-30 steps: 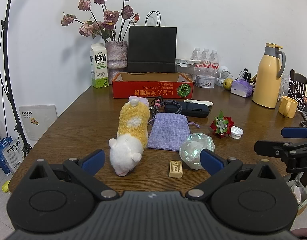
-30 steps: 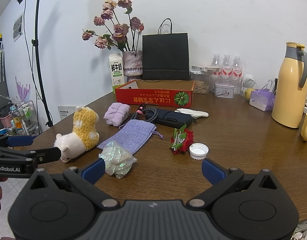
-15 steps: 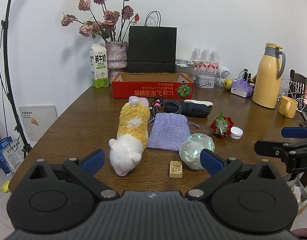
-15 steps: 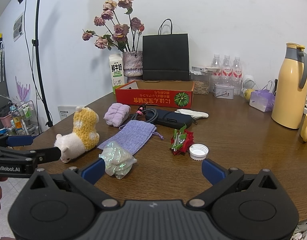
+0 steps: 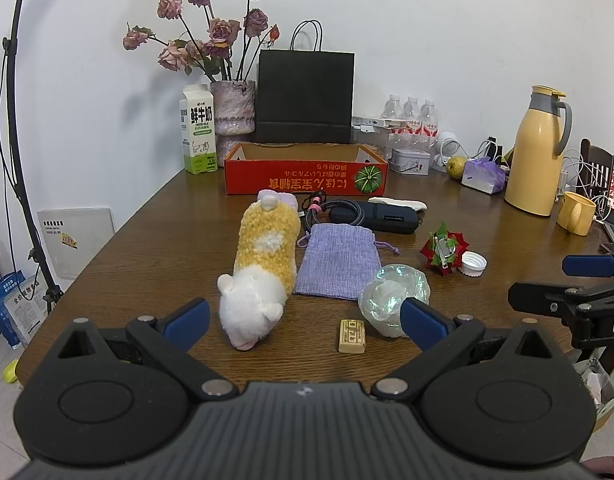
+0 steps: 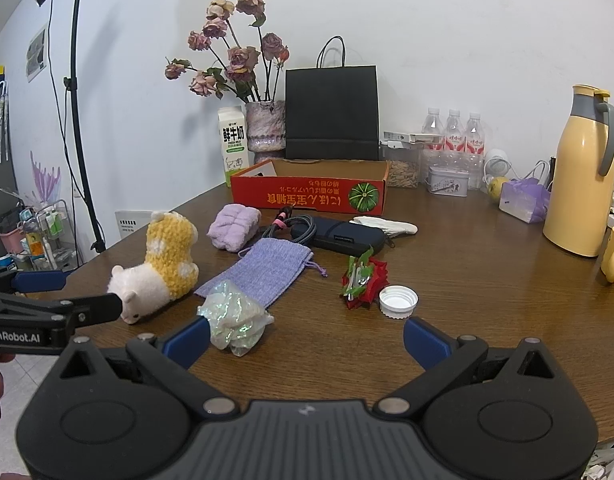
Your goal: Organize objects
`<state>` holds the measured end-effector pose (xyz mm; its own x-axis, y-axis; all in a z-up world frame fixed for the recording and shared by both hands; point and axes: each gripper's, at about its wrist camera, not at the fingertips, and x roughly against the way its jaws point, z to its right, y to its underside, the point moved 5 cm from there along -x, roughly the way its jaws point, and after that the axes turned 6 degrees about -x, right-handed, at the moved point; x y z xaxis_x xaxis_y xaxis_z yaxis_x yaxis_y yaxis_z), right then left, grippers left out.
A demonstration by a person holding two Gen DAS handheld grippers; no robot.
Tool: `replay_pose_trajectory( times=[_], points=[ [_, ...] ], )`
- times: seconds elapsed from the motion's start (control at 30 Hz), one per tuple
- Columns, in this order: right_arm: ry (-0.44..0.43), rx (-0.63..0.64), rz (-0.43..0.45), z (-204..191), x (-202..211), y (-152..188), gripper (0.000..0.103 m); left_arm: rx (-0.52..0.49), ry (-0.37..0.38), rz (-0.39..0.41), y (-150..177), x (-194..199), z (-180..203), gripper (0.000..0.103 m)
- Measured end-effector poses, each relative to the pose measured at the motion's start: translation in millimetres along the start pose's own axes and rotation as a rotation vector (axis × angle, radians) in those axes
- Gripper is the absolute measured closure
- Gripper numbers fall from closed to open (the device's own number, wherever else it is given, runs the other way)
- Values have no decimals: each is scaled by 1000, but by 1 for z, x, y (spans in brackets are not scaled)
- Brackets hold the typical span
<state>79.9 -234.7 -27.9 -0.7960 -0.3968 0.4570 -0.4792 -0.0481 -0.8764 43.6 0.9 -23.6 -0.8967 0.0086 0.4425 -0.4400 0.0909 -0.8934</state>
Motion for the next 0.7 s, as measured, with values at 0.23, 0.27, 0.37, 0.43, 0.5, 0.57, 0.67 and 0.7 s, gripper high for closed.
replay_pose_trajectory(
  times=[0.23,0.27,0.37,0.43,0.5,0.57,0.67,0.7],
  points=[
    [1,2,1,-1,-2,-2,0,0,1,0,1,0,0,0],
    [1,3,2,-1,-2,-2,0,0,0,0,1,-1,0,0],
    [-7,5,2,-2,-2,-2,0,3,-2,-1,2,-1,-1,0],
    [-12,10,2,-4,-4,0,0,8,-4,-2,3,-3,-2,0],
    [-16,19,0,-7,-6,1,0,11,-7,-2,4,-4,-4,0],
    [-18,30,-5,-10,-9,3,0,17,-10,0,5,-6,-7,0],
    [-33,42,-11,-14,-14,5,0,30,-12,1,5,-8,-11,0],
    [-43,41,-12,-15,-16,5,0,32,-13,0,6,-9,-12,0]
  ],
)
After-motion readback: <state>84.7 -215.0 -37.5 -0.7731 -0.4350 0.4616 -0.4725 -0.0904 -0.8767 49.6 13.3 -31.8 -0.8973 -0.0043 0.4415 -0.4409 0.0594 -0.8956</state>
